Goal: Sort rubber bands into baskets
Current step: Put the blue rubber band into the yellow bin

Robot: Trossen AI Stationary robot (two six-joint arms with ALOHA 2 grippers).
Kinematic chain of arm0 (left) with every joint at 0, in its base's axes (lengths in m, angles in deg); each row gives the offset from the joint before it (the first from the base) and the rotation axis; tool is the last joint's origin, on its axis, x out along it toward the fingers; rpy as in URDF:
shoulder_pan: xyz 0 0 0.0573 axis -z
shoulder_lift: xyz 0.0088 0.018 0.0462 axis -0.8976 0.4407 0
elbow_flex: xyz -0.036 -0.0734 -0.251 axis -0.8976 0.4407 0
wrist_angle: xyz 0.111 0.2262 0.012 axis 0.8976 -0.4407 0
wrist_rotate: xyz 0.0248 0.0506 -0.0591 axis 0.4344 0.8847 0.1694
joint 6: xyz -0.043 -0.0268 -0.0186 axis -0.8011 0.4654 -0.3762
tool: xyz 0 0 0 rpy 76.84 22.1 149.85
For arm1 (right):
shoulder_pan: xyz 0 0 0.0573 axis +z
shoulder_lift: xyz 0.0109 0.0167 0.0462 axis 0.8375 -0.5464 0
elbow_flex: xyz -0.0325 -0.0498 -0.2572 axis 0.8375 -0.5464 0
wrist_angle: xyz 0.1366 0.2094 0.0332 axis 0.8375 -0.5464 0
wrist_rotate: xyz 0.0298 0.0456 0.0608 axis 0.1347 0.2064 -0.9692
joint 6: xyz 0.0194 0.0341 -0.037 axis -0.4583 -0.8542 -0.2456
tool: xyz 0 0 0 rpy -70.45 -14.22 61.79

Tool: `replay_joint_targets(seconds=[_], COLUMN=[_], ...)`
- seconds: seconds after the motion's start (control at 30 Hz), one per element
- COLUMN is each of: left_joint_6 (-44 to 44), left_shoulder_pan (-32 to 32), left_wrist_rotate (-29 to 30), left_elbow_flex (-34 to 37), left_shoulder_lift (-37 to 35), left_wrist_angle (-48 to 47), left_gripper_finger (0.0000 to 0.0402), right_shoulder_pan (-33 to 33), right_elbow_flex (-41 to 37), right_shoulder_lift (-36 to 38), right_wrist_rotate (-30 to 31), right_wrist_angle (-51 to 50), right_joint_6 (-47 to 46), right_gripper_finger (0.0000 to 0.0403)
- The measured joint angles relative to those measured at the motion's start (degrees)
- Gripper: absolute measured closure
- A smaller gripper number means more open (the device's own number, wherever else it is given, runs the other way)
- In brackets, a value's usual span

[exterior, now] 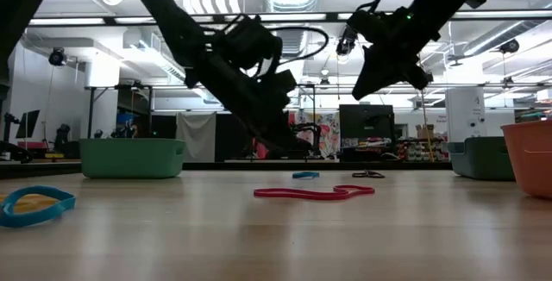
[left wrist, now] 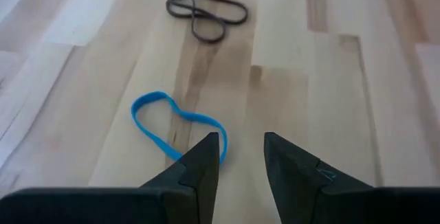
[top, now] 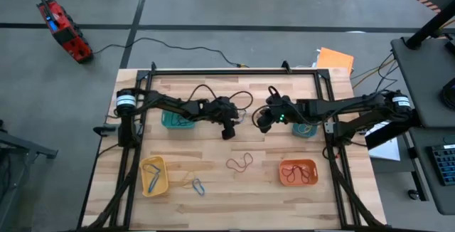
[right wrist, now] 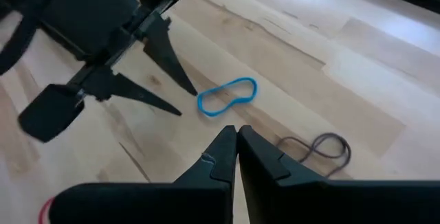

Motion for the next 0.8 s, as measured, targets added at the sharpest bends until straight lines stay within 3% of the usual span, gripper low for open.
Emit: replay_joint_targets(seconds=[0.53,0.8], left_joint_6=[3.55,3.87], left_shoulder_pan=[0.00,0.02], left_wrist_rotate=[2.42,2.22], left_elbow_flex=[-3.48,-3.65], left_shoulder_lift=[6.65,6.74], left_wrist_angle=[-0.63,-1.18], left_gripper_finger=[0.0308,0.0394], right_shoulder_pan=[0.00,0.00], right_elbow_flex=[0.00,-0.09], right_shoulder_lift=[-0.02,-0.02], right_wrist_rotate=[-0.13,-0.11], right_wrist_angle=[0.62,0.62], right_joint_6=[1.05,1.23], right_gripper_finger=[0.0394,0.0394])
